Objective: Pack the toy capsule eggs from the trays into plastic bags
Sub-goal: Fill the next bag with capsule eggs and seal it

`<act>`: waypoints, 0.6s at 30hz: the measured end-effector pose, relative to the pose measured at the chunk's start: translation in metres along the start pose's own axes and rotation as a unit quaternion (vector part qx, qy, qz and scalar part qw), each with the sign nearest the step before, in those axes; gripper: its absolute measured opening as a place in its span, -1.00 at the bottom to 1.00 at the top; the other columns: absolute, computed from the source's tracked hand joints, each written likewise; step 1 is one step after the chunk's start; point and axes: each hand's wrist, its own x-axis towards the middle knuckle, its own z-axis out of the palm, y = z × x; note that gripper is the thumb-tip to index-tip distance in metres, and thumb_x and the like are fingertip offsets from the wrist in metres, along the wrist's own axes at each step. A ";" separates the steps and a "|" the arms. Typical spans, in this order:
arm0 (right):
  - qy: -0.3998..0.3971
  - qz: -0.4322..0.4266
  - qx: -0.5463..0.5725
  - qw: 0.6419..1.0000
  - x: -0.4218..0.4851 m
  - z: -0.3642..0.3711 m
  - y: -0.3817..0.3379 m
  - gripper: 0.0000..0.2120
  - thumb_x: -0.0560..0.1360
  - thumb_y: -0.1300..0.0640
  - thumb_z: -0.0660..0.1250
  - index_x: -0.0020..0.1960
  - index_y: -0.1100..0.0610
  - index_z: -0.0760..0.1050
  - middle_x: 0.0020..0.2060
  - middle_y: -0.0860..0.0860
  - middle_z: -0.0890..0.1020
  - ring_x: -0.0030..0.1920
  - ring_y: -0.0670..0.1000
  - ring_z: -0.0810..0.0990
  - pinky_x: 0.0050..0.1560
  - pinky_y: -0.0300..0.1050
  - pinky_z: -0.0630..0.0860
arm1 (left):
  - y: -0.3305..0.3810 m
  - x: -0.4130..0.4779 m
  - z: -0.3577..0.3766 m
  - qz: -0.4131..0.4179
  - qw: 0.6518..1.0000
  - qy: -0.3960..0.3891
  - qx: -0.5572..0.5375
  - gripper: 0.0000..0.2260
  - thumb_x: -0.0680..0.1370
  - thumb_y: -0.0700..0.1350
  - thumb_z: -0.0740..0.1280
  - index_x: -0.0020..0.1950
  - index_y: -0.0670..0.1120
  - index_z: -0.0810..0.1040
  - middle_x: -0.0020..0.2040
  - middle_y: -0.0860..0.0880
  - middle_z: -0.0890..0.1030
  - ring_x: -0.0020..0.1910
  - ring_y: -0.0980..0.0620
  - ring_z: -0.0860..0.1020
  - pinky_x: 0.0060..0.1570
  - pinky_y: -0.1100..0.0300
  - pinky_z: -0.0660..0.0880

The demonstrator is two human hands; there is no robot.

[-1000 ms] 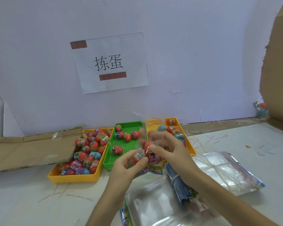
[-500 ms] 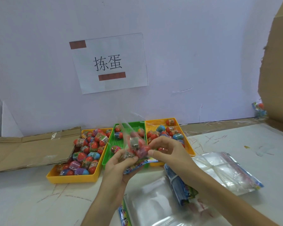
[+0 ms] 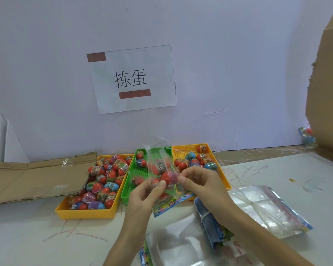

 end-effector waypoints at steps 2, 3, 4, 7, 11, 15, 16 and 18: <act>-0.006 0.002 -0.006 1.000 0.000 0.001 0.001 -0.82 0.53 0.18 0.47 -0.19 -0.06 0.67 -0.30 0.00 0.68 -0.23 -0.04 0.65 -0.11 -0.20 0.58 | 0.001 0.001 0.001 0.003 1.000 0.001 0.007 -0.82 0.50 0.09 0.47 0.04 0.06 0.75 0.03 -0.09 0.74 0.06 -0.05 0.70 -0.01 0.22 0.61; -0.012 0.003 -0.006 1.000 0.000 0.001 0.002 -0.83 0.53 0.19 0.47 -0.19 -0.04 0.66 -0.29 0.00 0.68 -0.22 -0.03 0.65 -0.10 -0.18 0.60 | 0.001 0.001 0.001 0.006 1.000 0.004 0.010 -0.84 0.49 0.11 0.47 0.00 0.10 0.75 0.01 -0.06 0.75 0.04 -0.02 0.71 -0.04 0.26 0.61; -0.023 0.003 -0.006 1.000 -0.001 0.001 0.001 -0.84 0.53 0.19 0.46 -0.18 -0.02 0.65 -0.27 0.01 0.68 -0.21 -0.02 0.65 -0.08 -0.14 0.61 | 0.001 0.001 0.001 0.009 1.000 0.013 0.014 -0.82 0.46 0.14 0.44 -0.03 0.13 0.76 -0.02 -0.05 0.75 0.02 0.00 0.71 -0.07 0.28 0.60; -0.070 0.003 -0.028 0.997 -0.002 0.000 0.001 -0.89 0.53 0.19 0.47 -0.16 0.04 0.64 -0.23 0.00 0.68 -0.19 -0.03 0.65 -0.06 -0.14 0.61 | -0.002 0.002 0.000 0.018 0.998 0.049 0.027 -0.69 0.39 0.21 0.43 -0.05 0.03 0.75 -0.07 -0.10 0.74 0.01 -0.13 0.69 -0.04 0.12 0.63; -0.084 -0.016 -0.086 0.993 -0.004 0.002 -0.002 -0.94 0.47 0.03 0.49 -0.13 -0.03 0.63 -0.20 -0.08 0.67 -0.17 -0.06 0.64 -0.08 -0.16 0.60 | -0.002 0.000 -0.002 0.037 0.996 0.066 0.036 -0.71 0.46 0.19 0.50 -0.02 0.00 0.73 -0.05 -0.16 0.71 0.05 -0.24 0.64 0.16 -0.20 0.59; -0.017 -0.018 -0.040 0.999 -0.004 0.001 0.000 -0.69 0.35 -0.11 0.55 0.02 -0.12 0.53 -0.08 -0.14 0.64 -0.11 -0.09 0.64 -0.05 -0.09 0.63 | 0.001 -0.001 0.002 0.058 0.995 0.053 0.056 -0.88 0.46 0.12 0.50 -0.04 0.18 0.73 -0.13 -0.03 0.73 -0.08 -0.04 0.67 -0.04 0.13 0.64; -0.016 -0.022 -0.042 0.999 -0.004 0.001 0.000 -0.64 0.35 -0.11 0.56 0.08 -0.13 0.53 -0.04 -0.14 0.65 -0.05 -0.06 0.65 -0.01 -0.06 0.64 | 0.001 -0.002 0.002 0.062 0.995 0.040 0.063 -0.89 0.46 0.10 0.52 -0.02 0.18 0.73 -0.15 -0.03 0.72 -0.11 -0.04 0.67 -0.09 0.15 0.64; -0.026 -0.039 -0.060 0.997 -0.004 0.001 0.000 -0.69 0.39 -0.04 0.56 0.09 -0.16 0.57 -0.06 -0.10 0.67 -0.03 -0.04 0.66 -0.02 -0.08 0.64 | 0.000 -0.003 0.004 0.064 0.995 0.011 0.075 -0.86 0.49 0.04 0.52 0.04 0.14 0.74 -0.11 -0.04 0.73 -0.09 -0.03 0.68 -0.07 0.14 0.65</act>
